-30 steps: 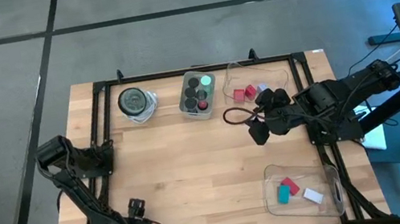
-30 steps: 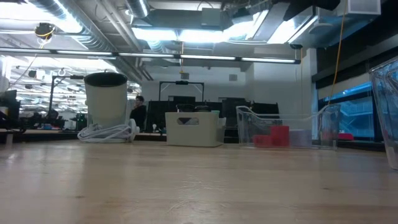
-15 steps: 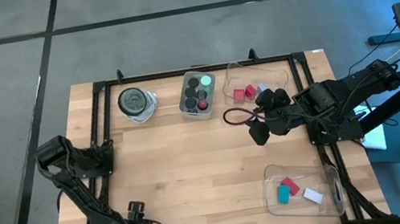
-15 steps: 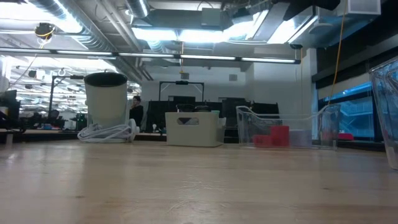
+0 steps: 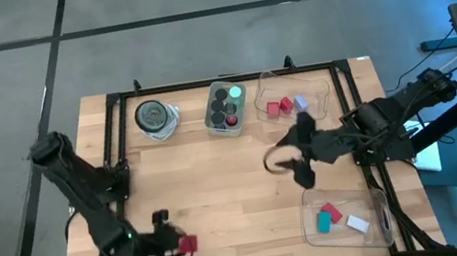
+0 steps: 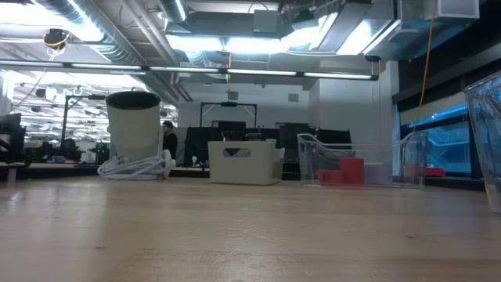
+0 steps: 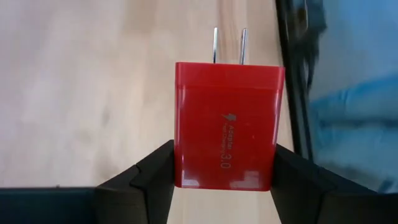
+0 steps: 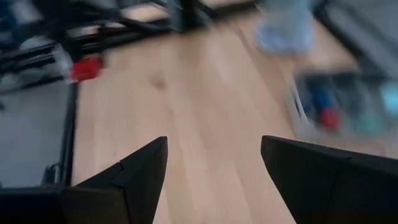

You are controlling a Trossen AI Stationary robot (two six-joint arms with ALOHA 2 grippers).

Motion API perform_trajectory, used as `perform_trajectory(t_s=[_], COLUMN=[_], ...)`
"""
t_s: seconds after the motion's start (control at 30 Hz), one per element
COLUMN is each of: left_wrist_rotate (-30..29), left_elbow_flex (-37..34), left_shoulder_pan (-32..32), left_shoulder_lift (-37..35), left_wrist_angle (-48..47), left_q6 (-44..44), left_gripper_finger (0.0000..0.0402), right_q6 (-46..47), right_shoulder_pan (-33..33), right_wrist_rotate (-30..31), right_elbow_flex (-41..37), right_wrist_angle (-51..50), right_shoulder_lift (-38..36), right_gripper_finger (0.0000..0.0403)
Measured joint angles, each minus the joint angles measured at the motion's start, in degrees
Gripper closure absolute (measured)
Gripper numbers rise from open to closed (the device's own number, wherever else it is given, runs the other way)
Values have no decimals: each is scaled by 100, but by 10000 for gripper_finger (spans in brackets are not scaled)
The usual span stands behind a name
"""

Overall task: Pick & Place Office items
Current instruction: Put the red charger adapter into the top transparent bin

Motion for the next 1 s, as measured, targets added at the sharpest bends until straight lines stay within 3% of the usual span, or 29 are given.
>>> perform_trajectory(t_s=[0.23, 0.47, 0.73, 0.9, 1.0], left_wrist_rotate=[233, 1511, 2609, 3216, 3522], left_elbow_flex=[0, 0, -1, 2, 0], left_shoulder_pan=[1210, 2488, 3417, 3686, 3788], left_shoulder_lift=[-713, -696, -628, -450, -246], left_wrist_angle=[847, 2130, 2652, 2843, 3021], left_q6=[949, 2394, 3174, 3561, 3835], left_gripper_finger=[196, 196, 196, 196, 196], right_q6=[-3354, -5230, -5713, -5554, -5487], right_shoulder_pan=[448, 500, 500, 476, 435], right_wrist_rotate=[-1, 8, 148, 430, 230], right_elbow_flex=[2, 2, 2, 2, 2], right_wrist_angle=[1225, 1724, 1773, 1805, 1980], right_shoulder_lift=[415, 1153, 1637, 1631, 1607], right_gripper_finger=[141, 141, 141, 141, 141])
